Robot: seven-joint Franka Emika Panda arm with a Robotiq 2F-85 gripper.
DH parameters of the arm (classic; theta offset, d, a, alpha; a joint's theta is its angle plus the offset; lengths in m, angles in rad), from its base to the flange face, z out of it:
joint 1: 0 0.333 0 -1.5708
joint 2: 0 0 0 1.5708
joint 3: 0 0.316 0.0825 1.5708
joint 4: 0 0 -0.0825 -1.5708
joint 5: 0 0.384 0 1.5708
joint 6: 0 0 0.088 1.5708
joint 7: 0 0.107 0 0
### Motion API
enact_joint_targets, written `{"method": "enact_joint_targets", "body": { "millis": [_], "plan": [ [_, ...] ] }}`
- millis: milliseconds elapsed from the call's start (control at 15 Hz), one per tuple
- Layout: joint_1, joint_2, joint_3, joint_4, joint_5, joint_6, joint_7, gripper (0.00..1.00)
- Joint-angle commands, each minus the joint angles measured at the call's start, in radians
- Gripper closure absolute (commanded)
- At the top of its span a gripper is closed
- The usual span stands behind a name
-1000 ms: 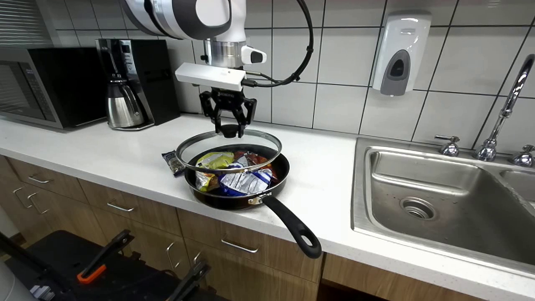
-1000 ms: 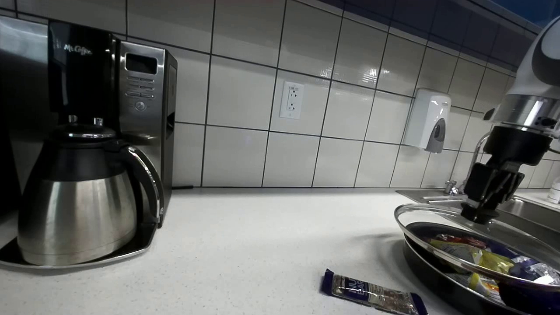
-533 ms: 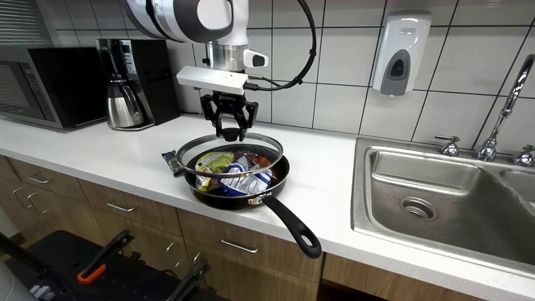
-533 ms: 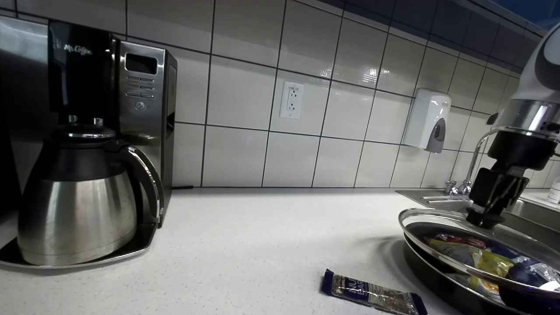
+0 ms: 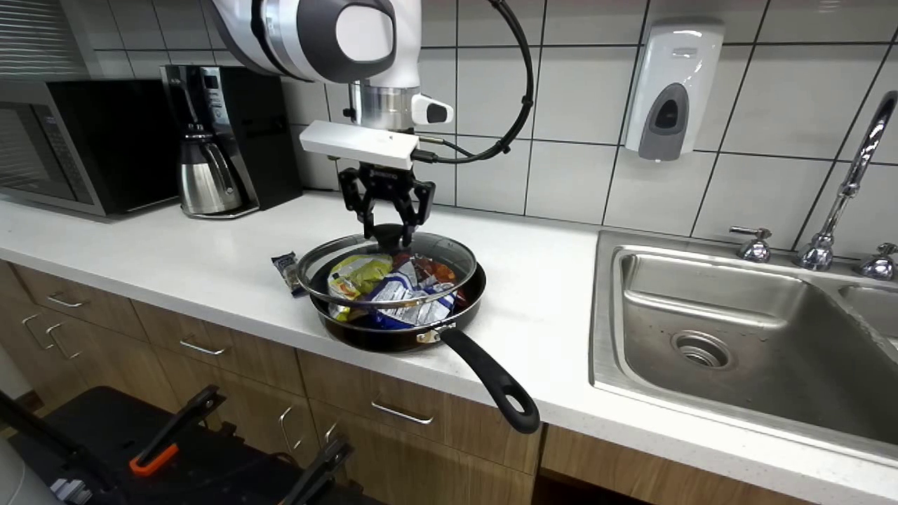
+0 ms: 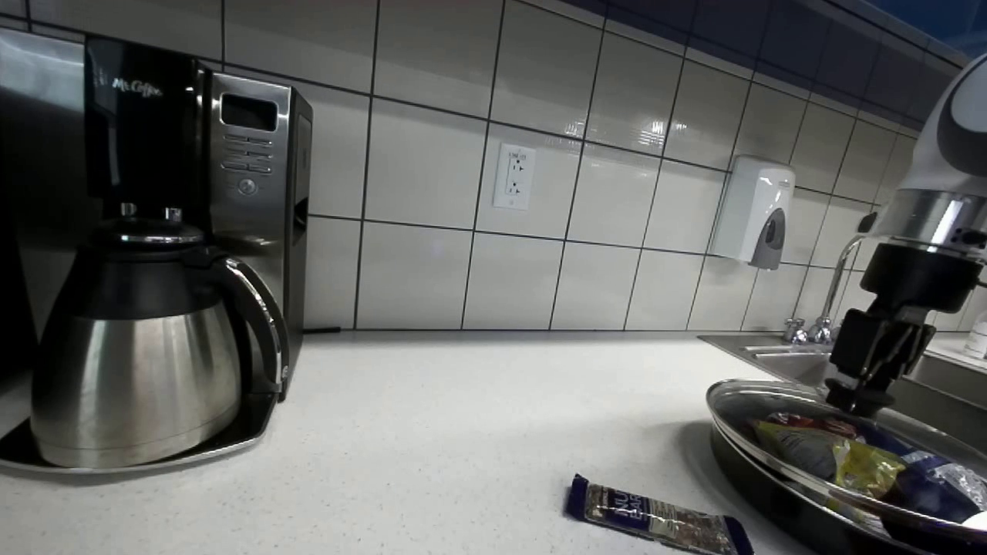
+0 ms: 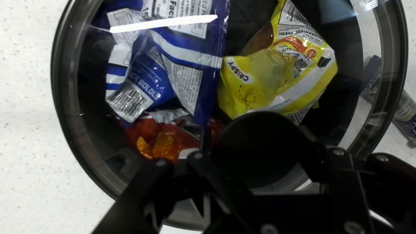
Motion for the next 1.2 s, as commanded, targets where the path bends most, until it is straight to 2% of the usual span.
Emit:
{"method": "enact_joint_targets", "body": {
  "millis": [0, 1133],
  "plan": [
    [-0.016, -0.008, 0.002, 0.017, 0.000, -0.007, -0.028, 0.61],
    [-0.041, 0.023, -0.004, 0.023, -0.034, -0.012, -0.006, 0.61]
  ]
}}
